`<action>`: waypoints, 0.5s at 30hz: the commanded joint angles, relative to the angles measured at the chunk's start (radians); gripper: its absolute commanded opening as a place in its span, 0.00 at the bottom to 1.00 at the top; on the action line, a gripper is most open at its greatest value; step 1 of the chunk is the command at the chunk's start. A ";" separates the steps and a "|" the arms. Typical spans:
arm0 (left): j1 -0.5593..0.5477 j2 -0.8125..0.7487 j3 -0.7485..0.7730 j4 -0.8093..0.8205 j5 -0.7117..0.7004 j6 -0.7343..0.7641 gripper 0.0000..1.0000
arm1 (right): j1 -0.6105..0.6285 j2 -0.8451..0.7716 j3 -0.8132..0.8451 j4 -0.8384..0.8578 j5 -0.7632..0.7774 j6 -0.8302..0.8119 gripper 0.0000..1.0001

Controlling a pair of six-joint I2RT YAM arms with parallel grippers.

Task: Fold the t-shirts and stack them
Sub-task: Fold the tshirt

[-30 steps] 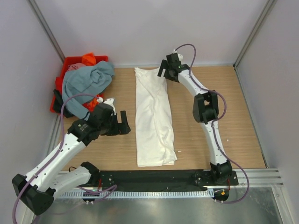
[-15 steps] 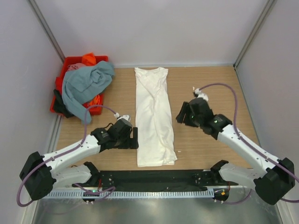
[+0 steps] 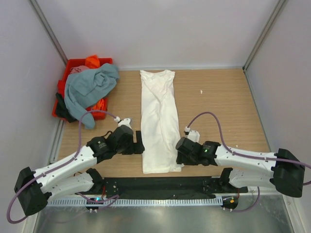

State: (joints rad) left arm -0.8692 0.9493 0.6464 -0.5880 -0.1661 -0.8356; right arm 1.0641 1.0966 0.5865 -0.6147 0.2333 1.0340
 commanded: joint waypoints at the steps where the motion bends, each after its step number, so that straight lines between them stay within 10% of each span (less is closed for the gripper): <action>1: -0.004 -0.030 -0.011 -0.019 -0.033 -0.019 0.85 | 0.062 0.052 0.001 0.046 0.075 0.101 0.55; 15: -0.004 -0.099 -0.045 -0.061 -0.047 -0.033 0.85 | 0.218 0.261 0.277 -0.184 0.284 0.112 0.27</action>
State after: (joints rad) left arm -0.8696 0.8669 0.6090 -0.6437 -0.1860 -0.8574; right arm 1.2411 1.3121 0.7658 -0.7044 0.3954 1.1320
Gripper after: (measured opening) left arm 0.849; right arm 0.269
